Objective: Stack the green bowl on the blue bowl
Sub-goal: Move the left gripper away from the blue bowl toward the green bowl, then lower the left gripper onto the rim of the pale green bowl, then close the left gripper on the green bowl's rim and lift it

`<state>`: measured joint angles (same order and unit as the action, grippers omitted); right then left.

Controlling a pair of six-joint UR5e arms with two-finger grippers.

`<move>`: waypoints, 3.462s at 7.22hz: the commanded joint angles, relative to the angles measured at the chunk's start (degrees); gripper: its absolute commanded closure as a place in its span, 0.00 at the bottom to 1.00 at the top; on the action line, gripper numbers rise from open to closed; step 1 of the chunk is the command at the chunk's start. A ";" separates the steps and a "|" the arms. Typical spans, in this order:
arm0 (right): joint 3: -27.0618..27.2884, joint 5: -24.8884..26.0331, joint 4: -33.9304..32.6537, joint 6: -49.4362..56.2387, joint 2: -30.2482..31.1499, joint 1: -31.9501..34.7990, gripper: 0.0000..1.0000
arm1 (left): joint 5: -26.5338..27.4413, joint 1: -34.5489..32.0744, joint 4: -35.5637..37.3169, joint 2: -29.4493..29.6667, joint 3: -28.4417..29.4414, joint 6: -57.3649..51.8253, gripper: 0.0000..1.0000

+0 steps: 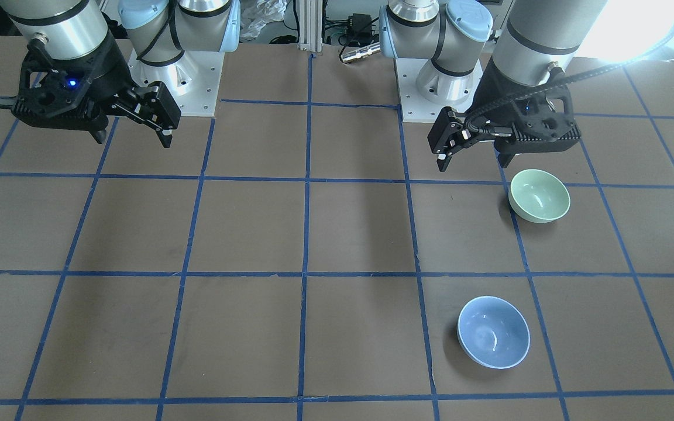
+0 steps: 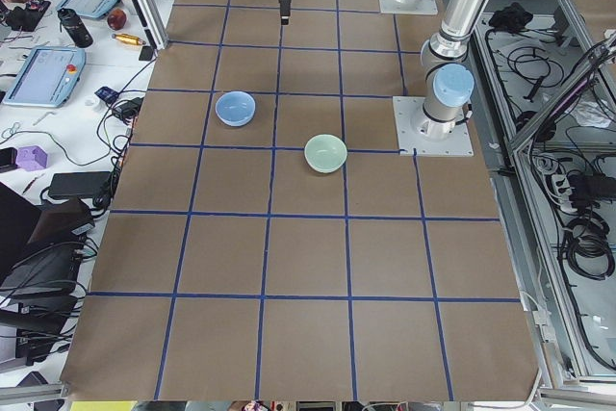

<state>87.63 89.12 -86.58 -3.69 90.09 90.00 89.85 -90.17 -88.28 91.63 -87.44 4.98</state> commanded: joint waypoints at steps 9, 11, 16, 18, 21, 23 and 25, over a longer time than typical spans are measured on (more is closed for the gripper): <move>-0.01 0.00 0.00 0.00 0.00 0.00 0.00 | -0.20 14.27 1.17 0.22 -6.13 -16.54 0.00; -0.01 0.00 0.00 0.09 0.00 0.00 0.00 | 0.07 22.54 2.85 0.48 -9.49 -25.06 0.00; -0.01 0.00 -0.08 0.09 0.00 0.00 0.00 | -0.37 43.48 27.02 1.62 -29.84 -51.45 0.00; -0.01 0.00 0.00 0.09 0.00 0.00 0.00 | -0.72 46.91 31.74 1.89 -37.15 -51.48 0.00; -0.01 0.00 0.00 0.00 0.00 0.00 0.00 | -0.64 48.25 33.70 4.52 -39.39 -52.00 0.43; -0.01 0.00 -0.08 0.00 0.00 0.00 0.00 | -0.90 48.25 33.79 5.31 -39.12 -51.57 0.96; -0.01 0.00 0.00 0.00 0.00 0.00 0.00 | -1.25 48.16 33.70 5.84 -37.81 -51.30 1.00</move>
<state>87.63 89.12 -86.63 -3.68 90.09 90.00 88.80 -41.95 -54.49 97.14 -126.20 -46.50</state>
